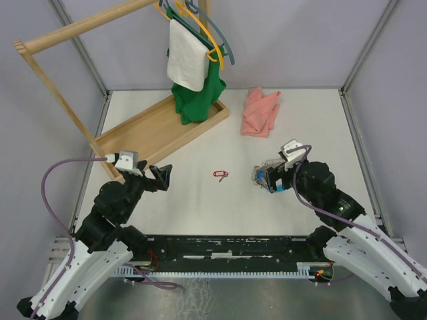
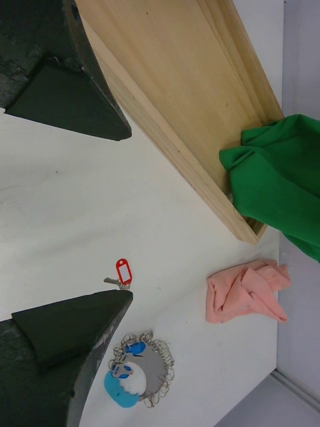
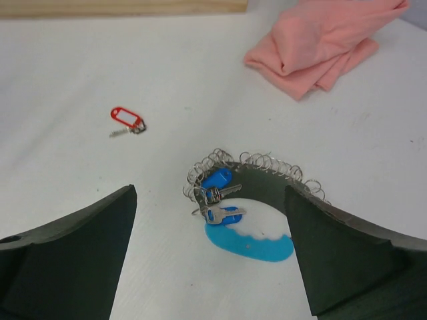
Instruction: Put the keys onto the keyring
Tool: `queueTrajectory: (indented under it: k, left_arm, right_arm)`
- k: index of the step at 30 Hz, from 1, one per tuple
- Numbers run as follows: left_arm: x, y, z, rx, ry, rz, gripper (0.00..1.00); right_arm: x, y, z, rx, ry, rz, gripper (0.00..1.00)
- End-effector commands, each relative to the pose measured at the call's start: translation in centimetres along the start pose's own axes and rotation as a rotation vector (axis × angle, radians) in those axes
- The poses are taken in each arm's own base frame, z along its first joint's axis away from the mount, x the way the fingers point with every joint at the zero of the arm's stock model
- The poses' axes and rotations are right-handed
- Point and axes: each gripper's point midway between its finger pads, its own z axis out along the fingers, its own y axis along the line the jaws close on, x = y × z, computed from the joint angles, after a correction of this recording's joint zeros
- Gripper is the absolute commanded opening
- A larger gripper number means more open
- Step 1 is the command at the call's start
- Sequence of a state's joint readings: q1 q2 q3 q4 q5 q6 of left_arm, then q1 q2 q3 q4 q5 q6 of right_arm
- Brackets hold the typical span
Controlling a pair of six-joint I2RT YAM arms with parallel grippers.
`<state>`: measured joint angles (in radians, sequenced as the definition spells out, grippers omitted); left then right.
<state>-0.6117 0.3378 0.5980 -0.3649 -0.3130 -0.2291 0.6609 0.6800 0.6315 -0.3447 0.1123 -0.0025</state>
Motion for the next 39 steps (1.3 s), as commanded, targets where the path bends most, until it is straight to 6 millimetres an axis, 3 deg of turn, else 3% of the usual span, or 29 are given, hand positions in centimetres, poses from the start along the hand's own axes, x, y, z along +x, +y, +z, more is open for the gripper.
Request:
queueTrajectory:
  k: [1,9,16,22,25,32,39]
  left_arm:
    - [-2.1,-0.7,-1.4,0.039,-0.067,-0.113,0.99]
    - [-2.4,-0.2,-3.9,0.059,-0.116,-0.180,0.99]
    - [-1.6,0.4,-4.9,0.055,-0.142,-0.225,0.99]
    - [-0.5,0.8,-5.1,0.039,-0.117,-0.229,0.99]
    - [0.2,0.8,-5.0,0.039,-0.101,-0.239,0.99]
    - [1.0,0.7,-4.6,0.041,-0.084,-0.224,0.99]
    - [1.3,0.5,-4.5,0.054,-0.075,-0.217,0.99]
  right_arm:
    - [-3.6,-1.8,-3.0,0.101,-0.173,0.169,1.00]
    - [-4.8,-3.6,-7.8,0.163,-0.308,0.146,1.00]
    - [-4.0,-8.2,-11.8,0.439,-0.366,0.444,1.00]
    - [-4.1,-9.3,-14.6,0.471,-0.501,0.517,1.00]
    - [-3.5,-9.3,-15.2,0.466,-0.520,0.504,1.00]
    - [-2.5,-9.1,-13.5,0.488,-0.412,0.519,1.00]
    - [-2.6,-9.4,-14.4,0.496,-0.435,0.526,1.00]
